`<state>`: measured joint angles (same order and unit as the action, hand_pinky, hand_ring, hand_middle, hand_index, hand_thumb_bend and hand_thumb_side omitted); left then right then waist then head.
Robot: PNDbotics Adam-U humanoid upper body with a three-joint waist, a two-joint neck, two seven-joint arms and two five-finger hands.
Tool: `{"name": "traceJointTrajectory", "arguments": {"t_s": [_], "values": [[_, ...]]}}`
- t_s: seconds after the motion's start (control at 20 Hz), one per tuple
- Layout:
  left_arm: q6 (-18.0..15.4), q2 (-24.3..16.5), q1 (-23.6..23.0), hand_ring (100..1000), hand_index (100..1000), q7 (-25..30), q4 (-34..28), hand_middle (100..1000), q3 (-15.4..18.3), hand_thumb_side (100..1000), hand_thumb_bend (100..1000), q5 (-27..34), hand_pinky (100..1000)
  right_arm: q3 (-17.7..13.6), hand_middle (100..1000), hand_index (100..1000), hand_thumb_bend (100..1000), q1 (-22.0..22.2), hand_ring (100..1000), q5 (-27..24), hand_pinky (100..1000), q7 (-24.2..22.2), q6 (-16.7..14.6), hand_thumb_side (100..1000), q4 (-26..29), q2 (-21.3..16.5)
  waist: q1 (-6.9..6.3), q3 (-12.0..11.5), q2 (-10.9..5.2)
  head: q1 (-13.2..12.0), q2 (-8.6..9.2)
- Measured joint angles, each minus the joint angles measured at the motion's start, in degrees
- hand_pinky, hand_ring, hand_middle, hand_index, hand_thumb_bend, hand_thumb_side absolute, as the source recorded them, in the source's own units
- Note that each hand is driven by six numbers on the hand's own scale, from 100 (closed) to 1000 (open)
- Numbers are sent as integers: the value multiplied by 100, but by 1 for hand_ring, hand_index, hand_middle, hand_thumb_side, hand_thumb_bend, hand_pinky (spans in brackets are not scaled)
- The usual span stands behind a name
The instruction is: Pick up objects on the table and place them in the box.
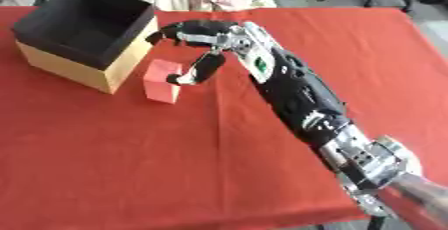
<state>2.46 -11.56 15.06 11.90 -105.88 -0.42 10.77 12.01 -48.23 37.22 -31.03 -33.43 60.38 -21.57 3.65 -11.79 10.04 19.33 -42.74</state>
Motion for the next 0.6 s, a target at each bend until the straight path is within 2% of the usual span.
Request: {"name": "traceJointTrajectory", "arguments": {"t_s": [0.4, 0.6], "values": [[3, 1, 6, 994, 906, 2, 0, 908, 0, 357, 100, 2, 777, -24, 894, 1000, 304, -12, 1000, 633, 790, 95, 111, 431, -261, 152, -4, -67, 28, 44, 0], [12, 1, 14, 994, 906, 15, 0, 909, -1, 356, 100, 2, 778, -50, 868, 997, 286, -14, 986, 837, 780, 191, 142, 384, -344, 177, -5, -61, 52, 45, 1]]}}
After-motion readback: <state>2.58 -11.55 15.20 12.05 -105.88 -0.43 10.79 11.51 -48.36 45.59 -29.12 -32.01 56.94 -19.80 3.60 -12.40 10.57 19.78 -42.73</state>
